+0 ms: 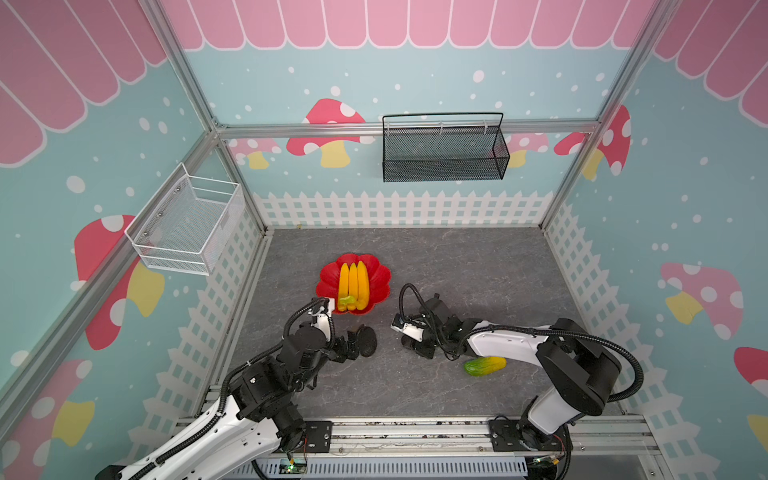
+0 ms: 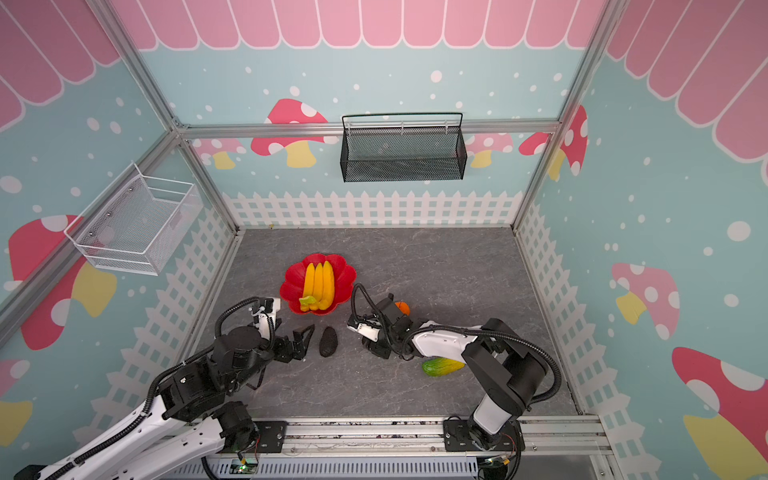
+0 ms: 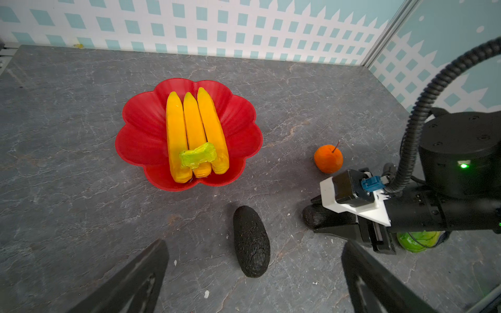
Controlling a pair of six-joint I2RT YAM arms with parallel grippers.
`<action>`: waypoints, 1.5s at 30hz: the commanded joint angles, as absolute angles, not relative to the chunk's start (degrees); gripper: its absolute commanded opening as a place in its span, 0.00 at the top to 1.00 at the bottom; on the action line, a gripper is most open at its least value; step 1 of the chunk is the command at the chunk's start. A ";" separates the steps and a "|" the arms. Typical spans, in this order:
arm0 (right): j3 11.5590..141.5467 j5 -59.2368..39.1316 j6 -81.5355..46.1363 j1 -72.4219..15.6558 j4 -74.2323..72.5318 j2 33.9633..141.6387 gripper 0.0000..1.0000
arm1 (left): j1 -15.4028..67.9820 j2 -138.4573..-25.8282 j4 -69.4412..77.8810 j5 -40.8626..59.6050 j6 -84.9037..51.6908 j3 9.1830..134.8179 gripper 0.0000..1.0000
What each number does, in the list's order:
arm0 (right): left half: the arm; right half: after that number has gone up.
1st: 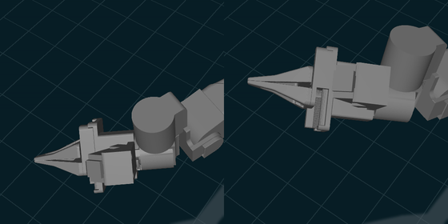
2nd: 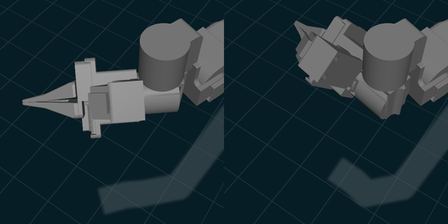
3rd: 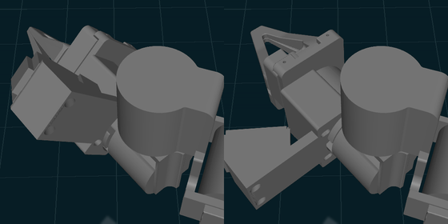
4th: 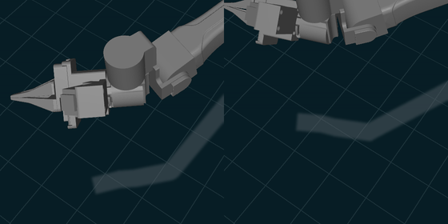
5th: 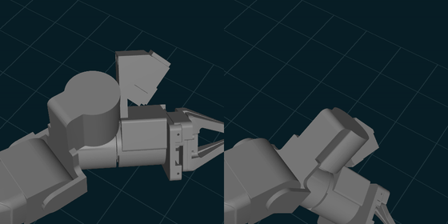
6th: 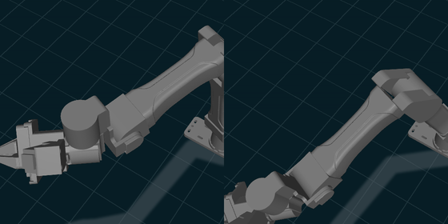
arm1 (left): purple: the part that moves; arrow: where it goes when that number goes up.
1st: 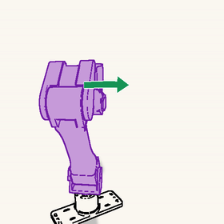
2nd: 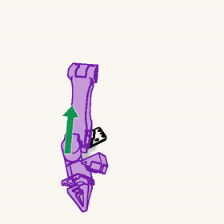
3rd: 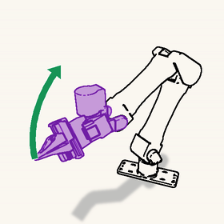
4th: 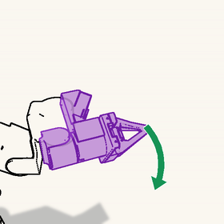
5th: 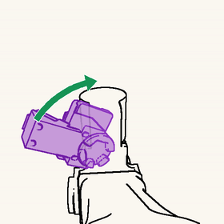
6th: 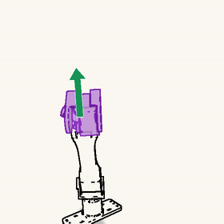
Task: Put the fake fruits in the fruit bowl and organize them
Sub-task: 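Grasp the dark avocado nearest the right gripper with the right gripper, then place the avocado in the bowl while the left gripper grasps the other avocado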
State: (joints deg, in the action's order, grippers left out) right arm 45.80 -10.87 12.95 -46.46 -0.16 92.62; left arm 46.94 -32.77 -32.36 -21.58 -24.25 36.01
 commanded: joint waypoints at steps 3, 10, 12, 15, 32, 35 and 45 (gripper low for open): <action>55.20 -10.42 9.43 -46.30 -0.79 93.91 0.61 | 46.77 -32.11 -32.30 -27.09 -24.88 35.87 0.00; 75.24 -7.74 -1.45 -45.80 -1.14 105.33 0.59 | 45.77 -32.92 -30.23 -34.77 -24.50 36.56 0.00; 81.47 -5.34 -4.30 -44.99 -1.14 111.05 0.59 | 44.89 -33.80 -28.68 -35.22 -24.43 36.74 0.00; 90.45 -5.50 -6.44 -42.89 -0.48 118.49 0.61 | 42.98 -34.67 -25.78 -34.85 -24.65 36.81 0.00; 104.93 -6.37 -8.67 -40.45 2.10 132.93 0.58 | 39.78 -35.92 -24.73 -32.37 -24.42 36.48 0.00; 105.02 -6.01 -8.61 -40.43 2.11 133.49 0.56 | 39.78 -36.36 -24.74 -31.74 -24.54 36.54 0.00; 105.56 -5.73 -8.61 -40.43 2.11 134.98 0.50 | 39.73 -35.34 -25.54 -31.50 -25.14 35.86 0.00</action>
State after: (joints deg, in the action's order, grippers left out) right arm 103.92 -5.63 -8.51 -40.18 1.93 133.69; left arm 40.14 -36.16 -25.41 -31.86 -23.90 36.03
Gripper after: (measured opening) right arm 0.495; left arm 0.997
